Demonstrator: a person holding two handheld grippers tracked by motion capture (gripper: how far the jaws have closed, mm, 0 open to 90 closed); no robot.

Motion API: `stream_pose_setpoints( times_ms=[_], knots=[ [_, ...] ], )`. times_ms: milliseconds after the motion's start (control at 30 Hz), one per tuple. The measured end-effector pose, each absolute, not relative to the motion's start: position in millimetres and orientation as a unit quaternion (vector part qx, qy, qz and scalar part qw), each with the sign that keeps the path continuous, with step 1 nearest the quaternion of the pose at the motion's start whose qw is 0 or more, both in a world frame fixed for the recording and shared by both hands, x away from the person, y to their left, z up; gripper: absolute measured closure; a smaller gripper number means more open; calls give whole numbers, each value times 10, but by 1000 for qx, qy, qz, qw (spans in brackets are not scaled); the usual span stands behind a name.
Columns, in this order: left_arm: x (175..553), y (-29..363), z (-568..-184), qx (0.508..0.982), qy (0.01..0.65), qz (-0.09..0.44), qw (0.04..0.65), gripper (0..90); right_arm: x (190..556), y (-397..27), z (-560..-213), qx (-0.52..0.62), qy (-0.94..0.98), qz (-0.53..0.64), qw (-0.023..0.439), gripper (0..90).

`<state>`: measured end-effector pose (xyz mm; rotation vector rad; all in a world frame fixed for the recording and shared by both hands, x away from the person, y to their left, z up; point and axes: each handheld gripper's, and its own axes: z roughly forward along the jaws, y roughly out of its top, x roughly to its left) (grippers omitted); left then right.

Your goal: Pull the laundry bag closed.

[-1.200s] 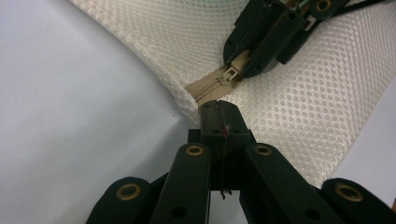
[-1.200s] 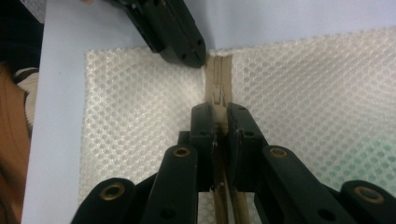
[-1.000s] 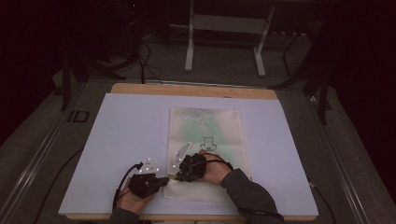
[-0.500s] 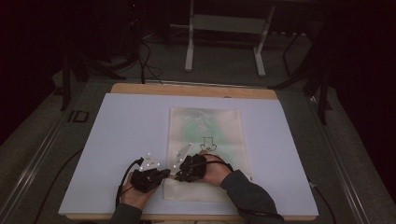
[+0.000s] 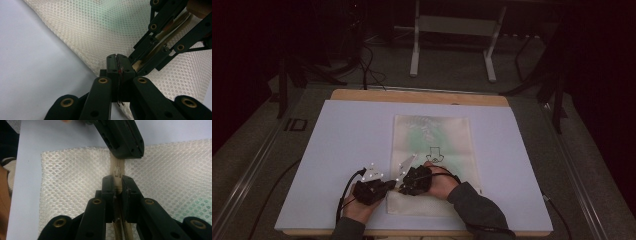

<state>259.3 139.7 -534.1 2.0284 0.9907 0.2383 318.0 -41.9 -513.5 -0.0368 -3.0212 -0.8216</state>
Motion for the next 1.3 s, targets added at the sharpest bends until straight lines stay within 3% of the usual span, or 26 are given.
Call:
stream_pose_setpoints(
  times_ms=[1300],
  knots=[
    [2609, 1336, -5393, 815, 415, 86, 395, 896, 3113, -327, -5038, 14, -980, -198, -22, 821]
  ],
)
